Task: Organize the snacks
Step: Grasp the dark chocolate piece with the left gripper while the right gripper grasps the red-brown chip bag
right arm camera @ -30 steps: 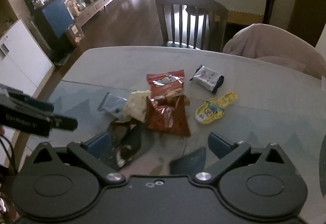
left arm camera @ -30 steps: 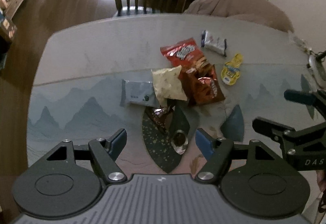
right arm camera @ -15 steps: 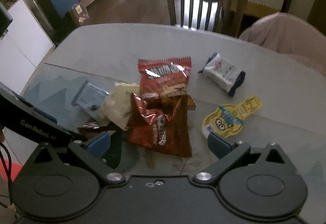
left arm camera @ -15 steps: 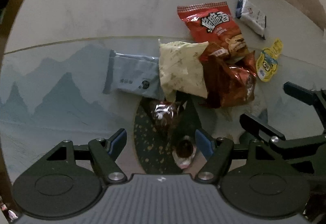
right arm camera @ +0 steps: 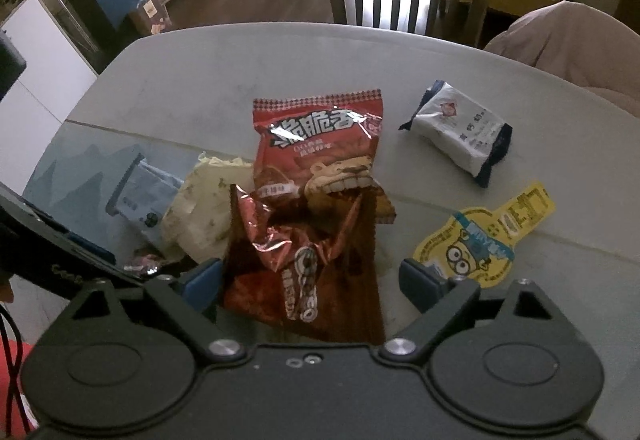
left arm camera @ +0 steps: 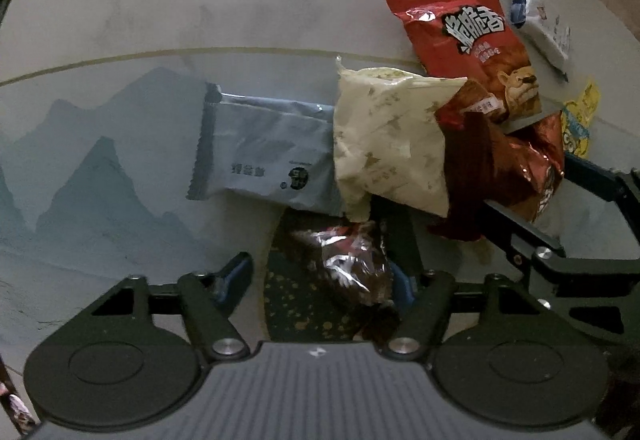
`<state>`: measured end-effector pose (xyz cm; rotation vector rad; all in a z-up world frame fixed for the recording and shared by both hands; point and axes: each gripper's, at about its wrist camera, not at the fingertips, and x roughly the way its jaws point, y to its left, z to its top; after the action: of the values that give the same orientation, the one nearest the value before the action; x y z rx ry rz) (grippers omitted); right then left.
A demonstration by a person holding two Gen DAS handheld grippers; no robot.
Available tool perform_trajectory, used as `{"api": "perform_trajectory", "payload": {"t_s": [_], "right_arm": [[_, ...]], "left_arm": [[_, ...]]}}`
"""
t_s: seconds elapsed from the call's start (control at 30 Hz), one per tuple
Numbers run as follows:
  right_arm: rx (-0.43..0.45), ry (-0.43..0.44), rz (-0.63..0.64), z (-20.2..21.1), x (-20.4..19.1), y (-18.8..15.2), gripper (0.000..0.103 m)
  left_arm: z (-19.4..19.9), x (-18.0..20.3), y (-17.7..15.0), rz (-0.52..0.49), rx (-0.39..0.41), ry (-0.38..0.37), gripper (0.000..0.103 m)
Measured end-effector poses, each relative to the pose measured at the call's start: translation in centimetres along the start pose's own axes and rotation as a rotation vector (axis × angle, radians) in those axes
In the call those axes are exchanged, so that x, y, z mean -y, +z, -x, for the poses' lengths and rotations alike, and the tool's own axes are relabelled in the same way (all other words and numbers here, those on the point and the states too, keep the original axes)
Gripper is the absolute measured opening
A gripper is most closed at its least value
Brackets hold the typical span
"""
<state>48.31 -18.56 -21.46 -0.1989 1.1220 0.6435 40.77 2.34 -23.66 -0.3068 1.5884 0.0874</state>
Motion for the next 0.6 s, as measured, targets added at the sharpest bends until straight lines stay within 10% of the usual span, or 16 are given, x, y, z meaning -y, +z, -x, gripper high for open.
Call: {"api": "perform_trajectory", "payload": {"t_s": [0.6], "right_arm": [[0.024,0.006,0.021,0.7,-0.7,-0.8,0.056]], "left_arm": [[1.2,0.3,-1.3,0.029,0.071,-0.063,0.031]]}}
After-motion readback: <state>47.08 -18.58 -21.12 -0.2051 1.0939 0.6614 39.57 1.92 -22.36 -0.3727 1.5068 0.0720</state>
